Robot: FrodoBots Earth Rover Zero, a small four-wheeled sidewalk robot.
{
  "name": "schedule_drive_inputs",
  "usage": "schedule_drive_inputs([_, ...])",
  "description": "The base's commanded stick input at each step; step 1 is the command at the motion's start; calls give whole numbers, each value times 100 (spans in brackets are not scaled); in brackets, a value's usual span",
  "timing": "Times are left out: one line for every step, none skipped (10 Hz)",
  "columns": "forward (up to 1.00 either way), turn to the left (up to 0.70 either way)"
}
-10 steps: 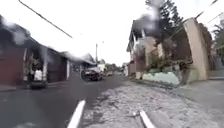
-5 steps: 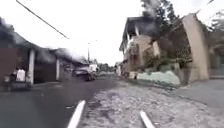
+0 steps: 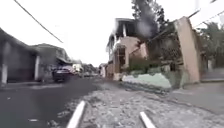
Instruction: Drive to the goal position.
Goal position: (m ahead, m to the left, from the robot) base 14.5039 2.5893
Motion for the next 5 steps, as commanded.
schedule_drive_inputs([100, 19])
schedule_drive_inputs([100, 12])
schedule_drive_inputs([100, 14])
schedule_drive_inputs([100, 1])
schedule_drive_inputs([100, 19])
